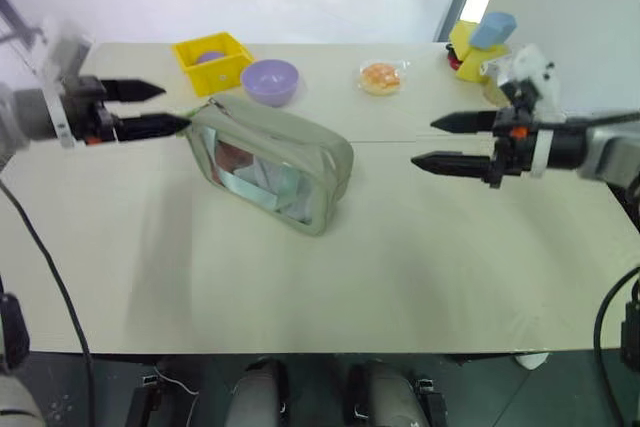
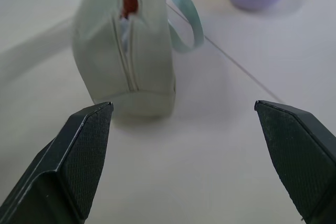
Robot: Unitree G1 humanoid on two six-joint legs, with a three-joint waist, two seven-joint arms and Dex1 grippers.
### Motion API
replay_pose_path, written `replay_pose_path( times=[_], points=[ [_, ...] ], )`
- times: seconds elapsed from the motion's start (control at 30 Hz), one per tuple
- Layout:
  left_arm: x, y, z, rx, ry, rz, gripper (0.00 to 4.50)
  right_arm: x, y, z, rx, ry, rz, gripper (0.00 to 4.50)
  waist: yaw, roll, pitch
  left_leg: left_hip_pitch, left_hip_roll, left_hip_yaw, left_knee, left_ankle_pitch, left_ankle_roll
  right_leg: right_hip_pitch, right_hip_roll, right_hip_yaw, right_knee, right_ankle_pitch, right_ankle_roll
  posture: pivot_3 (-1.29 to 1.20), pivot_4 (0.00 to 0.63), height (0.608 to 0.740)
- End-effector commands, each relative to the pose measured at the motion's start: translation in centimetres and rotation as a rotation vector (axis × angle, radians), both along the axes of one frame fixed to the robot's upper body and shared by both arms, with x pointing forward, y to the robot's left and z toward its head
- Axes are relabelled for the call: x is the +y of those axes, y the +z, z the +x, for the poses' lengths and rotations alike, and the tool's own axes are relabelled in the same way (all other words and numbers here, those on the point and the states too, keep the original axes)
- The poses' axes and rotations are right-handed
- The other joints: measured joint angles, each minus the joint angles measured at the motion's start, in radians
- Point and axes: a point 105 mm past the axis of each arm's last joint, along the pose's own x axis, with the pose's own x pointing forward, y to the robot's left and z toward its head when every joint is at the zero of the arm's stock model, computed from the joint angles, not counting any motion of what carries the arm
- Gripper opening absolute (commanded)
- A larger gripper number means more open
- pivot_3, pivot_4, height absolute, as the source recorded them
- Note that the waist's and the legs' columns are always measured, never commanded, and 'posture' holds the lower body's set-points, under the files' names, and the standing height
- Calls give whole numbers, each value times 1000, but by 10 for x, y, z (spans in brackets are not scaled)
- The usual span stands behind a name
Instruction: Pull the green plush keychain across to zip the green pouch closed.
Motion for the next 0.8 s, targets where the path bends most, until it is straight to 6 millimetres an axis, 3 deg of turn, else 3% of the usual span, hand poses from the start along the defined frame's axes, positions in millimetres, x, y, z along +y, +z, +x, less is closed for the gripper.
replay_pose_path(
  times=[0.03, 0.27, 0.37, 0.53, 0.67, 0.8],
  points=[
    [7, 2, 13, -37, 41, 15, 4464, 2, 3, 8, -41, -4, -13, 4500, 0, 0, 0, 0, 0, 0, 0, 1, -2, 0, 0, 0, 0, 0, 0, 0, 150, 739],
    [6, 3, 14, -48, 25, 11, 4464, 14, 9, 10, -88, 20, -17, 4500, -1, -3, 2, -4, 1, 1, 2, 2, -4, -4, 0, 0, 2, 0, 0, 0, 150, 739],
    [7, 0, 17, -43, 30, 1, 4464, 34, 15, 8, -107, 71, 16, 4500, -3, -3, 2, -4, 1, 2, 3, 2, -4, -4, 0, 1, 3, 0, 0, 0, 150, 739],
    [-4, 8, 0, -29, -61, 18, 4464, 76, 32, -7, -87, 205, 114, 4500, -2, -3, 2, -4, 1, 2, 3, 2, -4, -5, 0, 1, 3, 0, 0, 0, 150, 739],
    [-11, 5, -13, -14, -101, 45, 4464, 109, 19, -8, -82, 245, 106, 4500, -2, -3, 2, -5, 1, 1, 3, 2, -4, -5, 0, 1, 3, 0, 0, 0, 150, 739],
    [-15, -3, -21, -3, -109, 69, 4464, 128, 3, -8, -77, 273, 62, 4500, -1, -3, 2, -4, 1, 1, 4, 2, -4, -5, 0, 1, 4, 0, 0, 0, 150, 739]
  ],
)
